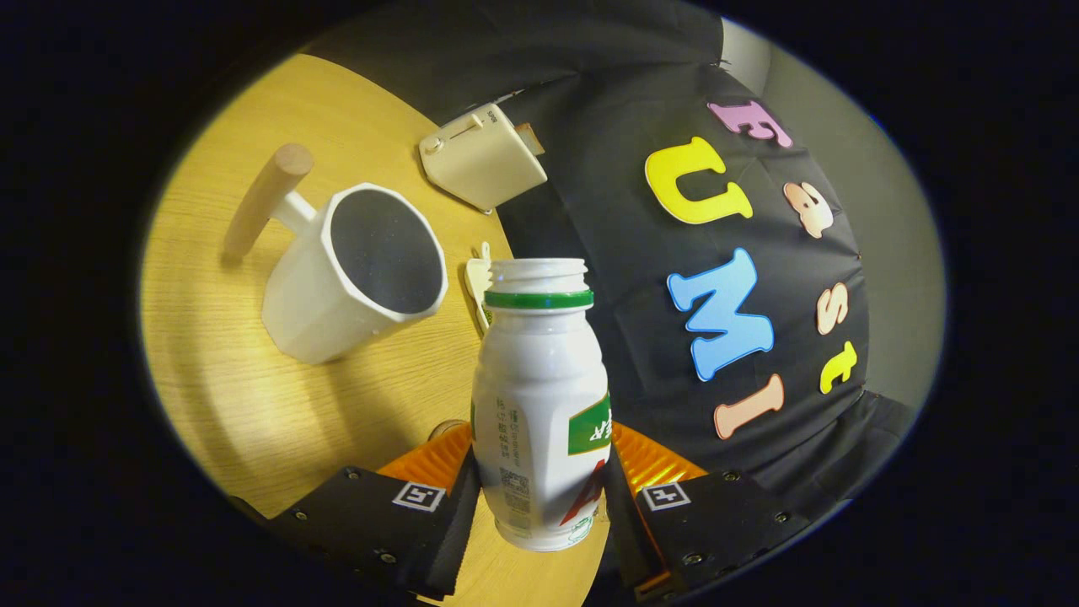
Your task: Take the bottle from table, then pour the juice into the cup, finally place the bottle on the coaster
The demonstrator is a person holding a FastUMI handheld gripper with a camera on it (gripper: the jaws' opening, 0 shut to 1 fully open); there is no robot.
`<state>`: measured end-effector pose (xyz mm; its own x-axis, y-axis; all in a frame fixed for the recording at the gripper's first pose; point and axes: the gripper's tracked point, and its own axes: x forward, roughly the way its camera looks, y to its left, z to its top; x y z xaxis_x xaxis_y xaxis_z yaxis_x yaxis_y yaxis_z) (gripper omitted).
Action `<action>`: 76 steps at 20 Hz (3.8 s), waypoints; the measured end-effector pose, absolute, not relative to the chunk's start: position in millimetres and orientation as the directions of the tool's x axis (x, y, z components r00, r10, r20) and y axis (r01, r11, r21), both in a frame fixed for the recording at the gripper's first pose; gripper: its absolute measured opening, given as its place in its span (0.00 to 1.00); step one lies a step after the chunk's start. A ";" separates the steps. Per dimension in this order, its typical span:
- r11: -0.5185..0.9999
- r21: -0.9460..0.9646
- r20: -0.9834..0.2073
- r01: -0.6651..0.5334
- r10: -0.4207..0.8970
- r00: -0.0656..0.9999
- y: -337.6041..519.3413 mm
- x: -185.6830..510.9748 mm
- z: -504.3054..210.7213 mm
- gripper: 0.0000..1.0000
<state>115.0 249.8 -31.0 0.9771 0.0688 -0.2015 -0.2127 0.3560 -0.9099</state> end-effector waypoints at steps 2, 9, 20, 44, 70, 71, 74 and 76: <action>0.319 -0.926 -0.192 -0.201 0.061 0.980 249.1 114.6 -27.4 0.70; 0.218 -0.961 -0.162 -0.170 0.054 0.985 249.9 112.6 -23.5 0.70; 0.113 -0.985 -0.129 -0.132 0.040 0.991 251.6 116.5 -15.1 0.70; -0.088 -0.995 -0.052 -0.048 0.042 0.998 252.4 118.5 -5.2 0.70; -0.188 -0.982 0.000 0.008 0.044 0.999 247.4 122.1 5.7 0.70; -0.194 -0.981 0.003 0.012 0.046 0.999 247.6 121.2 6.3 0.70; -0.210 -0.977 0.015 0.025 0.048 0.999 248.8 121.2 10.2 0.70; -0.209 -0.978 0.013 0.024 0.050 0.999 249.1 121.6 10.2 0.70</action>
